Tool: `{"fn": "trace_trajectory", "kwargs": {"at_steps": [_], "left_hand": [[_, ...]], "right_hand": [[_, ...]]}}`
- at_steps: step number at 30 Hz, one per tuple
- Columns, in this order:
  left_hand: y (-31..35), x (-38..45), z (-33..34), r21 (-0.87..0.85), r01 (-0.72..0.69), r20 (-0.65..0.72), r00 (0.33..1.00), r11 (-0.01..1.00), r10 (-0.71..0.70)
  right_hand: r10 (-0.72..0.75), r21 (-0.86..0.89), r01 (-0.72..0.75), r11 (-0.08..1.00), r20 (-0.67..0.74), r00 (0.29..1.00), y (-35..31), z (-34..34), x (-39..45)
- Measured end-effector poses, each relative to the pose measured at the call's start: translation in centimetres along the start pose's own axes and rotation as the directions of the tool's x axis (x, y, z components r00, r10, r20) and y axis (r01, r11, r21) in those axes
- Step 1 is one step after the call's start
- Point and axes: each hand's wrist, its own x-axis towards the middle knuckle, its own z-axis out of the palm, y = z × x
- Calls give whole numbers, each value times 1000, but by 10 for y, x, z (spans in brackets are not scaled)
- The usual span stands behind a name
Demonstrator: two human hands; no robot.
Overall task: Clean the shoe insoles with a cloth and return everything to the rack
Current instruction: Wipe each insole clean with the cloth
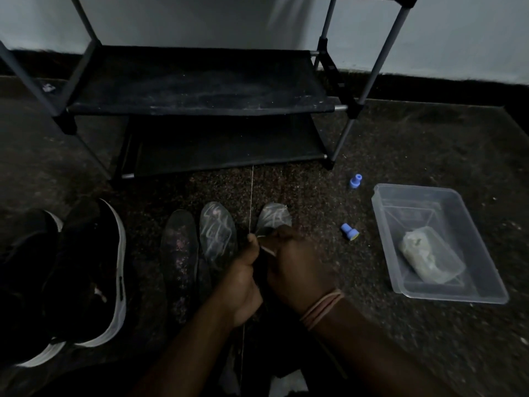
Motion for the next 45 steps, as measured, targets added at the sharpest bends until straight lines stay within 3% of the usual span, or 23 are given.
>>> {"fn": "trace_trajectory", "kwargs": {"at_steps": [2,4,7,9,16,19,23,25,28,31,37,39,42,43,45], "left_hand": [[5,1,0,-54,23,1,1000,998,-23],[12,1,0,-129,38,0,999,991,-38],[24,6,-10,-230,0,-32,999,973,-7],[28,8,-12,-290,-12,-46,999,957,-1],[36,10,-14,-398,-16,-99,995,917,-26],[31,11,-13,-347,3,-105,994,938,-42],[24,13,-12,-306,72,-39,995,949,-88],[24,12,-15,-293,96,0,995,951,-101],[23,9,-16,-255,110,25,994,961,-107],[17,8,-10,-214,122,28,993,969,-119],[3,3,6,-39,195,47,980,980,-193],[3,5,1,-37,180,26,984,983,-179],[3,11,-6,-38,148,-18,989,988,-149],[2,11,-5,-26,159,-13,987,987,-159],[-1,8,0,5,196,25,980,981,-196]], "right_hand": [[34,-56,-35,998,-18,999,12,-11,3],[200,-80,-201,976,-21,980,33,-24,4],[443,174,-422,890,-110,890,46,-29,5],[486,330,-423,844,-133,864,37,-23,8],[448,509,-310,803,-171,878,33,-3,10],[322,414,-238,878,-145,936,25,6,5],[90,155,-61,986,-191,977,25,15,1],[-41,101,53,994,-120,992,22,12,2],[-152,162,142,977,46,987,11,13,0],[-102,36,103,994,-6,995,16,17,-1],[106,27,-103,994,-384,917,40,2,2],[52,52,-36,998,-348,936,30,6,1],[-84,-2,84,996,-96,992,16,16,-2],[-78,-52,74,996,-75,994,19,14,0],[8,-129,-33,991,-191,981,34,7,3]]}}
